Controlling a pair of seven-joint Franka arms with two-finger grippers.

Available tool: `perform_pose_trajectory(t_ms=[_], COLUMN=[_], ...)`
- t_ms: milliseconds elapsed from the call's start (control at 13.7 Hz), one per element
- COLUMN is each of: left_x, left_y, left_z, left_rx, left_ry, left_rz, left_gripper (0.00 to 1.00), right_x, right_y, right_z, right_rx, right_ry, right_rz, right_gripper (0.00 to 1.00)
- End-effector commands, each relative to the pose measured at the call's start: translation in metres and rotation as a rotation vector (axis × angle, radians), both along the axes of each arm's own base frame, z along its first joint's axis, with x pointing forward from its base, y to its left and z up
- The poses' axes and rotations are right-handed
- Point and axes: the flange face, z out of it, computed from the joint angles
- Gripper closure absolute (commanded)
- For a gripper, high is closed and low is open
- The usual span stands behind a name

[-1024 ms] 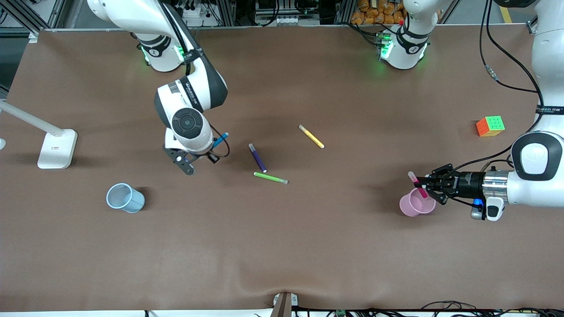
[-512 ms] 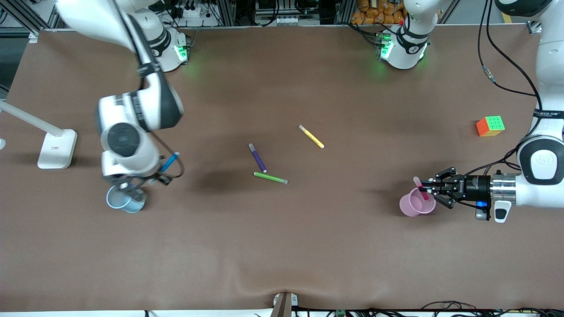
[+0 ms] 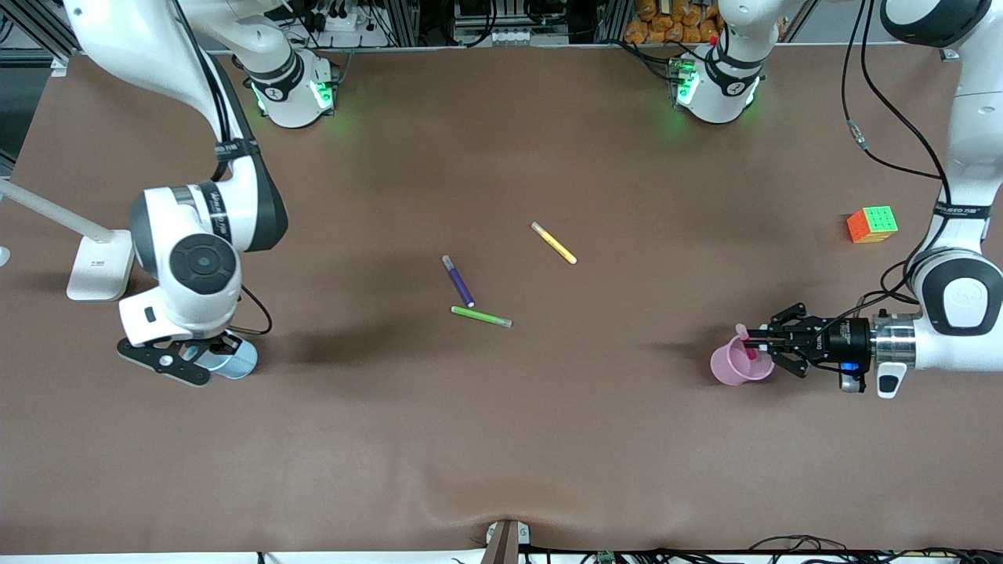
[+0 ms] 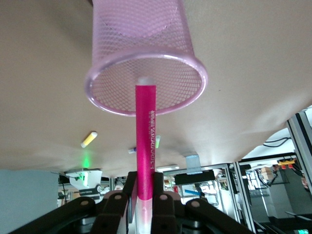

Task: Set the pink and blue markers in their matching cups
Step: 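Lower the pink marker into the pink cup while the right gripper carries blue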

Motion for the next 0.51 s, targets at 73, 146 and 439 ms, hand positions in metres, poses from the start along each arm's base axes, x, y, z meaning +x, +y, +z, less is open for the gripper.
perform_pose_trajectory(t_ms=[73, 146, 439], left_x=[0.005, 0.005, 0.004], left_y=[0.000, 0.000, 0.007], left_z=[-0.007, -0.008, -0.014], left_rx=[-0.038, -0.038, -0.034], left_ry=[-0.020, -0.020, -0.043], left_rz=[0.013, 0.014, 0.008], left_gripper=[1.00, 1.00, 1.00], right_x=[0.015, 0.020, 0.024], right_y=[-0.007, -0.020, -0.023], right_z=[-0.012, -0.013, -0.030], right_rx=[-0.046, -0.057, -0.040], right_ry=[-0.069, -0.090, -0.130], right_rz=[0.039, 0.050, 0.041], right_gripper=[1.00, 1.00, 1.00])
